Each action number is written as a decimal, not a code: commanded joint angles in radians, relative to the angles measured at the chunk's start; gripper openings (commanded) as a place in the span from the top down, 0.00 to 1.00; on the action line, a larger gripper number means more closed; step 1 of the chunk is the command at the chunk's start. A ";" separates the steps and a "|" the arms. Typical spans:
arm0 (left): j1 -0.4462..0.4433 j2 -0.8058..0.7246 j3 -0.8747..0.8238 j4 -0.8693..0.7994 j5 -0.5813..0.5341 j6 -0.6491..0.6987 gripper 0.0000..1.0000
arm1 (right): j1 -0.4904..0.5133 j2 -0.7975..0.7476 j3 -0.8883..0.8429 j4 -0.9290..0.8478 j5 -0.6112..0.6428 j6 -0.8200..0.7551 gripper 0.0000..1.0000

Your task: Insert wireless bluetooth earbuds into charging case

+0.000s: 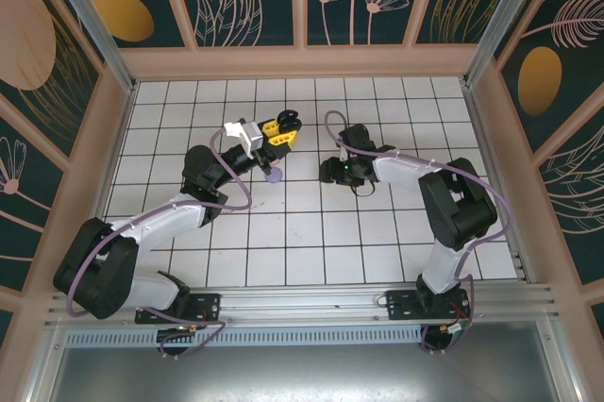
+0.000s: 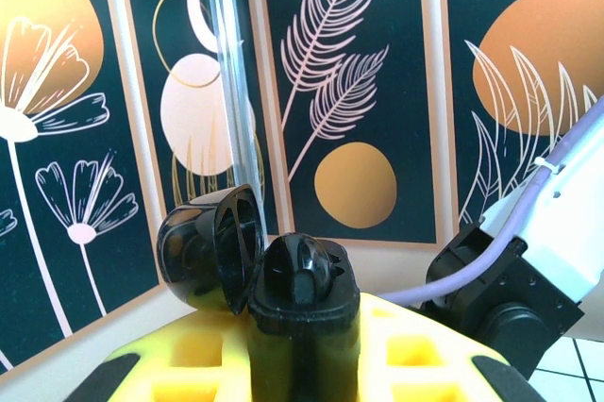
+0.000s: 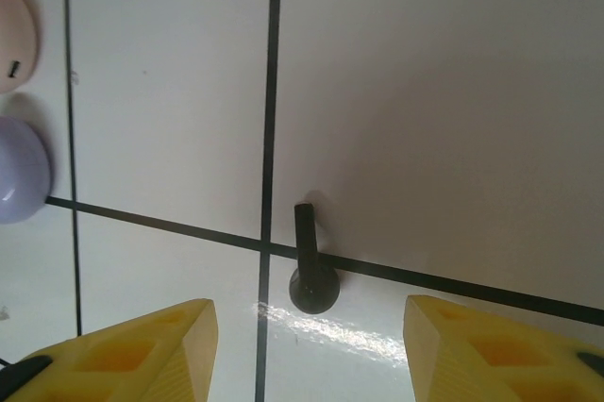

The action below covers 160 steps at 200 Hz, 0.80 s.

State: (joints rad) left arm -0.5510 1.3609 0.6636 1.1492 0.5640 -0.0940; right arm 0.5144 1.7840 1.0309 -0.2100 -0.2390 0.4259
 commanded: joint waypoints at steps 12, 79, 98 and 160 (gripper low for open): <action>-0.002 -0.024 0.001 0.012 -0.007 0.022 1.00 | 0.020 0.029 0.015 0.030 -0.025 0.023 0.46; -0.003 -0.025 0.000 0.011 -0.008 0.031 1.00 | 0.051 0.070 0.051 0.037 -0.035 0.033 0.47; -0.003 -0.026 -0.001 0.011 -0.009 0.031 1.00 | 0.061 0.085 0.067 0.038 -0.039 0.034 0.48; -0.002 -0.034 -0.002 0.001 -0.010 0.034 1.00 | 0.106 0.097 0.148 0.026 -0.110 0.043 0.52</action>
State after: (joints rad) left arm -0.5510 1.3563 0.6636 1.1431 0.5636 -0.0792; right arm 0.5995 1.8843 1.1271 -0.1886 -0.2863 0.4557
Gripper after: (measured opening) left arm 0.211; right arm 0.493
